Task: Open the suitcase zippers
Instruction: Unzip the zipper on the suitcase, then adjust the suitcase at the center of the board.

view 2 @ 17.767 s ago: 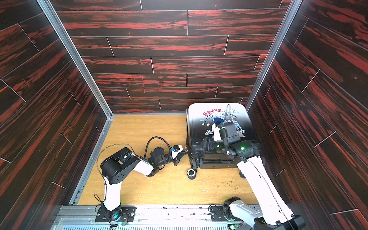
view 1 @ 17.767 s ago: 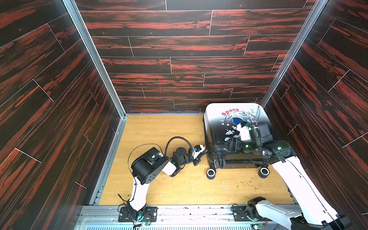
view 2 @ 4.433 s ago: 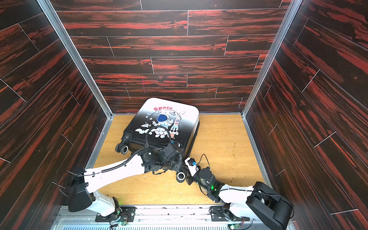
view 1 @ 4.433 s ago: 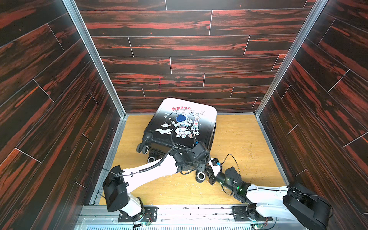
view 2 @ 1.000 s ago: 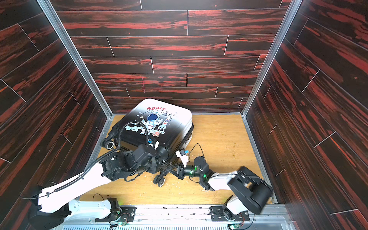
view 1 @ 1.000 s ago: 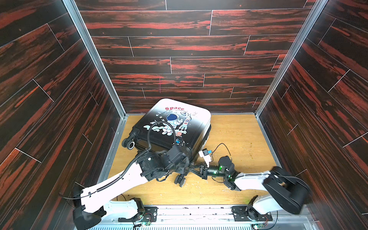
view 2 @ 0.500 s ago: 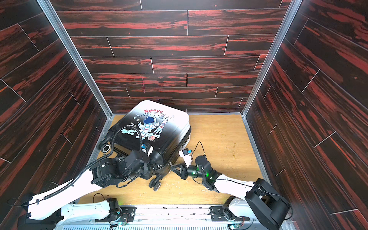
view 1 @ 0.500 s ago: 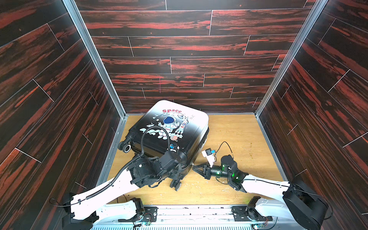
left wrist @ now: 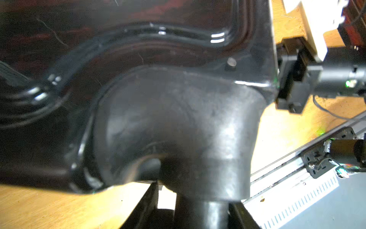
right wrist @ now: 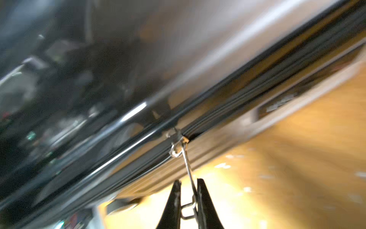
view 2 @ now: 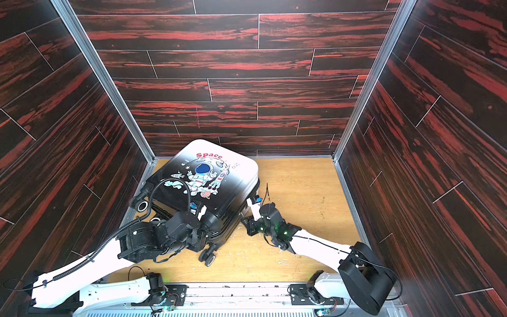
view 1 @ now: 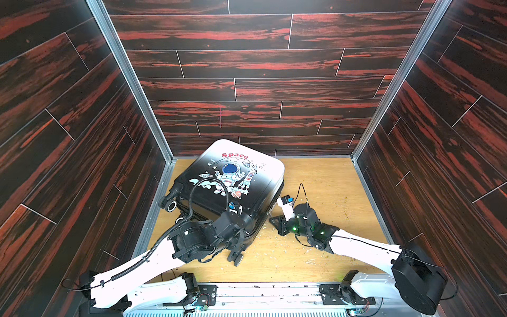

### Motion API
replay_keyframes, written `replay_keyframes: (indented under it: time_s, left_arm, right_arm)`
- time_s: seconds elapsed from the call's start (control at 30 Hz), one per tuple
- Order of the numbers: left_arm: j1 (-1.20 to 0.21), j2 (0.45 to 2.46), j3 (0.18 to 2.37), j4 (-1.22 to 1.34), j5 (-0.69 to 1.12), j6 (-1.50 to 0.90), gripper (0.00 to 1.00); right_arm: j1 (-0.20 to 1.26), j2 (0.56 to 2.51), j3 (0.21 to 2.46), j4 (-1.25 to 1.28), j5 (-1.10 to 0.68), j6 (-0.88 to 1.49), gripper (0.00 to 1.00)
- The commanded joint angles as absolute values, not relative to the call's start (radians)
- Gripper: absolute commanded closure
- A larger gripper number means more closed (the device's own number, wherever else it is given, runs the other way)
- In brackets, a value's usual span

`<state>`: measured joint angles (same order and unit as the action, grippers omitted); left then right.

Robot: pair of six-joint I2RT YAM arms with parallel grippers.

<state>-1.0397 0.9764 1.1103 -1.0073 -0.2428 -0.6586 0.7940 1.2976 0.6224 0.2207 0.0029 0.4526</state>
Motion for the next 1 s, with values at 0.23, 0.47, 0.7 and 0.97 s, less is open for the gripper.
replay_keyframes:
  time_s: [0.23, 0.47, 0.7, 0.97]
  left_arm:
    - [-1.03, 0.897, 1.117, -1.061, -0.316, -0.718, 1.0]
    - [-1.031, 0.894, 1.141, -1.086, -0.36, -0.683, 1.0]
    - [-1.006, 0.935, 1.166, -1.078, -0.524, -0.607, 0.93]
    - [-0.809, 1.073, 1.164, -1.008, -0.593, -0.555, 0.85]
  right_arm:
    - [0.576, 1.445, 0.786, 0.202, 0.335, 0.393, 1.0]
    - [0.397, 1.545, 0.879, 0.258, 0.336, 0.426, 1.0]
    - [0.368, 1.411, 0.727, 0.298, 0.376, 0.466, 1.0]
    - [0.37, 1.108, 0.494, 0.195, 0.301, 0.546, 1.0]
